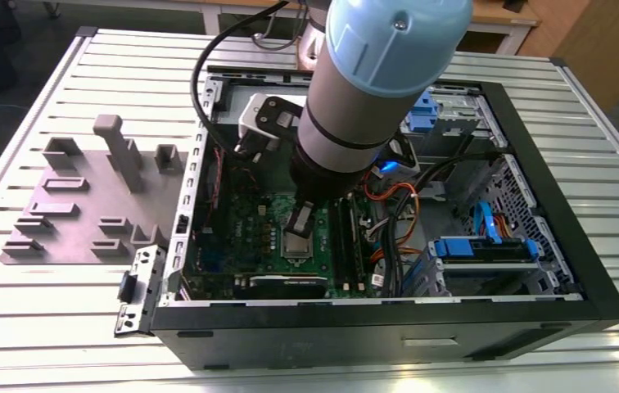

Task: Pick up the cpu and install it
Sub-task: 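Install the first cpu locking lever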

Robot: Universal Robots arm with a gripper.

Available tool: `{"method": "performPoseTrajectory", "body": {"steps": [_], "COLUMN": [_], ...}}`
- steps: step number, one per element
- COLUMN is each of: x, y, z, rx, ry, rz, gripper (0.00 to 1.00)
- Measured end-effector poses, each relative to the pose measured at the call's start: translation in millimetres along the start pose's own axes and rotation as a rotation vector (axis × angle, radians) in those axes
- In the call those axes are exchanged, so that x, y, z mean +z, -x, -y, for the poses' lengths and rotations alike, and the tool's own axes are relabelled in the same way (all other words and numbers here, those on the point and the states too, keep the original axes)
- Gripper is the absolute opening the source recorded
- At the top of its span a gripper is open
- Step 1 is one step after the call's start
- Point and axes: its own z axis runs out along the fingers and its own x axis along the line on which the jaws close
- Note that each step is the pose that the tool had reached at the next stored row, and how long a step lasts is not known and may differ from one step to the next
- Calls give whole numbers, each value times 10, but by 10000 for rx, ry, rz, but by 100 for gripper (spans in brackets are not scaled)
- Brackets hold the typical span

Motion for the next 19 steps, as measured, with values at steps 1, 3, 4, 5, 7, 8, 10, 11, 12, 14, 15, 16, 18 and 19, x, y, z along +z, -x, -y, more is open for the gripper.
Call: {"method": "performPoseTrajectory", "body": {"steps": [1,3,4,5,7,8,10,11,12,14,15,16,18,19], "x": [0,0,0,0,0,0,-2,-4,-5,-11,-14,-16,-20,-19], "y": [0,0,0,0,0,1,11,19,29,65,81,97,126,136], "z": [0,0,1,1,1,3,23,39,60,128,159,186,230,234], "rx": [0,0,0,0,0,-1,-1,0,0,2,1,1,1,0], "ry": [0,0,0,0,0,0,0,1,1,7,8,8,12,13], "rz": [0,0,0,0,0,0,0,-1,0,-2,-4,-2,4,8], "gripper": [11,11,11,11,11,11,11,11,11,11,11,11,11,11]}}
